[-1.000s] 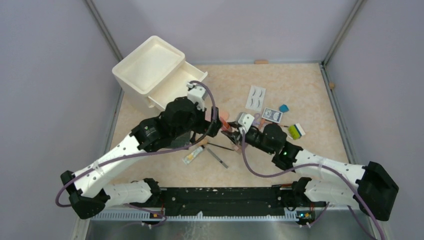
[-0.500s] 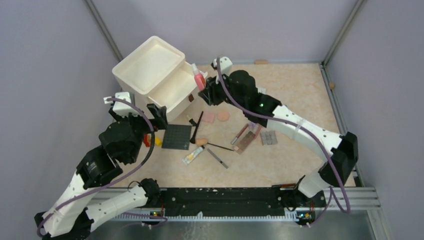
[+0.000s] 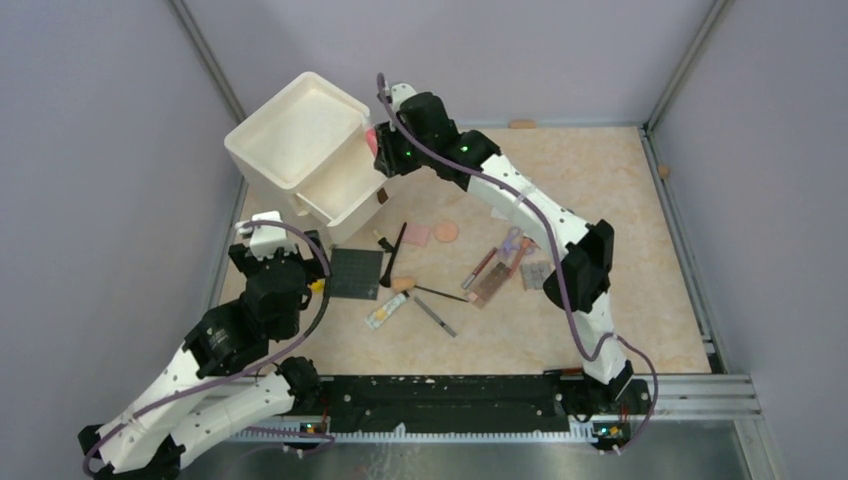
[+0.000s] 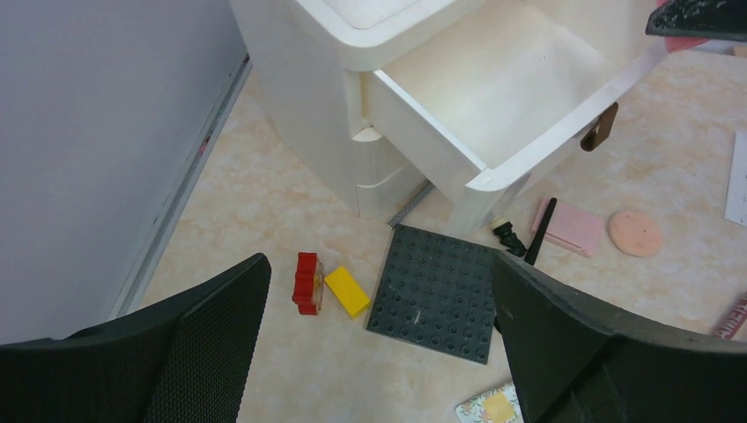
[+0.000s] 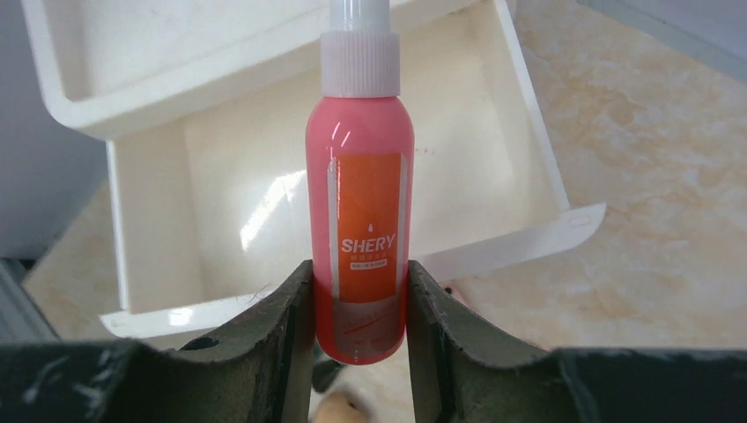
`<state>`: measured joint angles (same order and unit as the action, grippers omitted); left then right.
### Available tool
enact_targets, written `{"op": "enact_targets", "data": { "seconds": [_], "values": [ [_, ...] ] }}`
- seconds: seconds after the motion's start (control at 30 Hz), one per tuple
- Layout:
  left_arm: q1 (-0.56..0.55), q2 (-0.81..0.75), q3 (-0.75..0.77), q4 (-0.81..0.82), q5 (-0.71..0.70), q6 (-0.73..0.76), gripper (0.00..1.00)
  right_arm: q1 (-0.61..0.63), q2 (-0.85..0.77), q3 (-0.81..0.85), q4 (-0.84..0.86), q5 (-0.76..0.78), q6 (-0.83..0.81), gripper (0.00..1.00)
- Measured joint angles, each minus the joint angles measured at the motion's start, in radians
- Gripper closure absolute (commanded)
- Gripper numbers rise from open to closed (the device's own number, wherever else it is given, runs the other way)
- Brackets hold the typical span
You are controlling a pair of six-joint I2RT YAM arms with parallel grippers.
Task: Organize the makeup
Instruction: Place the makeup in the drawer.
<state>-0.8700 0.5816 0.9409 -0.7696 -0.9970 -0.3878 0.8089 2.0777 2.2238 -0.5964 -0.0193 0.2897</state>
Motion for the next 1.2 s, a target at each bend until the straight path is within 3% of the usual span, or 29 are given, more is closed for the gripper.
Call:
{"op": "enact_targets", "data": {
  "seconds": [0.17,0.43,0.57,0.8,1.2],
  "values": [
    [0.000,-0.076,-0.029,0.006,-0.039,-0.011,0.01,0.000,0.056,0.068,-0.084,-0.002,-0.324,1.00],
    [0.000,-0.126,-0.042,0.021,-0.072,-0.011,0.01,0.000,-0.020,-0.169,0.085,-0.035,-0.904,1.00],
    [0.000,-0.124,-0.049,0.023,-0.072,-0.010,0.01,0.000,-0.021,-0.175,0.113,-0.080,-1.161,1.00],
    [0.003,-0.121,-0.051,0.031,-0.075,-0.010,0.01,0.000,0.065,0.026,0.072,-0.107,-1.436,1.00],
    [0.020,-0.121,-0.067,0.064,-0.074,0.010,0.01,0.000,0.079,0.056,0.019,-0.168,-1.739,1.00]
  ]
}}
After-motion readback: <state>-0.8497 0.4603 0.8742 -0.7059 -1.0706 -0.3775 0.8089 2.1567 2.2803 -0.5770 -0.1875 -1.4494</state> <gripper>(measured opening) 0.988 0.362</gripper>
